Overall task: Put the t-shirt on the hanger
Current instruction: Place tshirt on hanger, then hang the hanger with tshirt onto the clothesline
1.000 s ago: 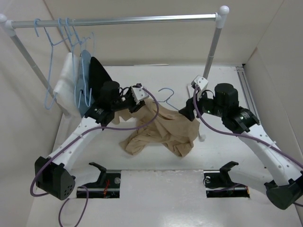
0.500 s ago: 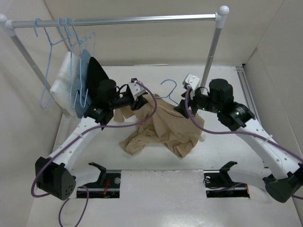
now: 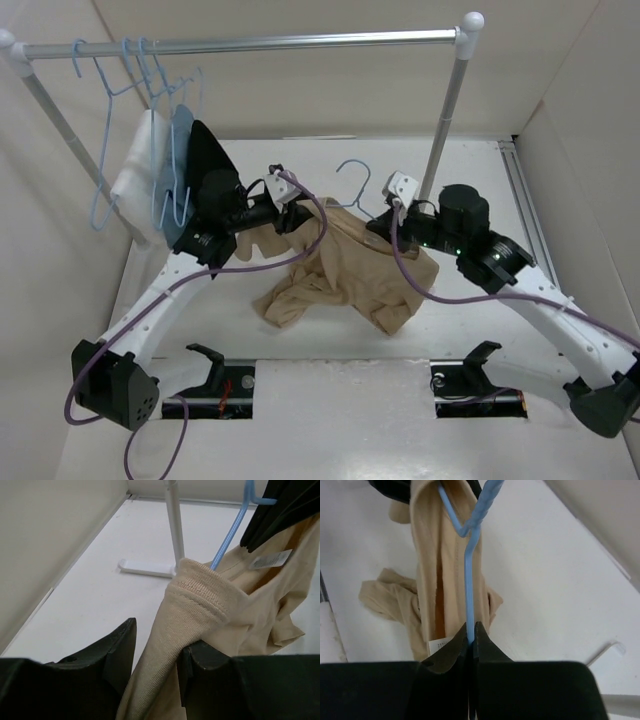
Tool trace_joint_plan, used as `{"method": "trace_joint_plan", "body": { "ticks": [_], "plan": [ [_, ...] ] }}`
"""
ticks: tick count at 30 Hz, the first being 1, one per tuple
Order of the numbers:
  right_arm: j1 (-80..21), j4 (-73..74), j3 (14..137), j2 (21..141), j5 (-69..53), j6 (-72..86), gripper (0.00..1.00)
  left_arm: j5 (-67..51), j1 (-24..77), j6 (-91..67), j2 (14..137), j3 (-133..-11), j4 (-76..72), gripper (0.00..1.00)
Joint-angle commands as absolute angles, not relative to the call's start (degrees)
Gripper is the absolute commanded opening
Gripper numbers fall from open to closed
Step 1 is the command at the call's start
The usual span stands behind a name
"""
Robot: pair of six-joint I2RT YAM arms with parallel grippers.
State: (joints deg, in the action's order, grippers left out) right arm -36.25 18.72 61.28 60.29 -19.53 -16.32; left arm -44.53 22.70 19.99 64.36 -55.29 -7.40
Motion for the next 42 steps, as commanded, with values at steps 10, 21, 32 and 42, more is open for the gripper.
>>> {"method": "trace_joint_plan", "body": {
  "ticks": [10,21,32,42],
  "plan": [
    [-34.5,28.8,64.1,49.6,-11.0,-17.1,0.0,-35.4,18.1,19.2,65.7,-56.4,-11.6,0.05],
    [-33.3,37.1,69.3,46.0,-5.2,-19.8,0.0,-31.0,15.0,25.0,66.7,-56.4,-9.7,0.26],
    [-33.3,38.2,75.6,47.2,-6.0,-20.3,0.0,-38.4,15.0,24.2,65.5,-58.1,-10.3,0.76],
    [-33.3,55.1,107.3,66.3,6.7,-12.5,0.0,-40.3,15.6,20.6,61.6,-56.3,-16.1,1.0]
  ]
}}
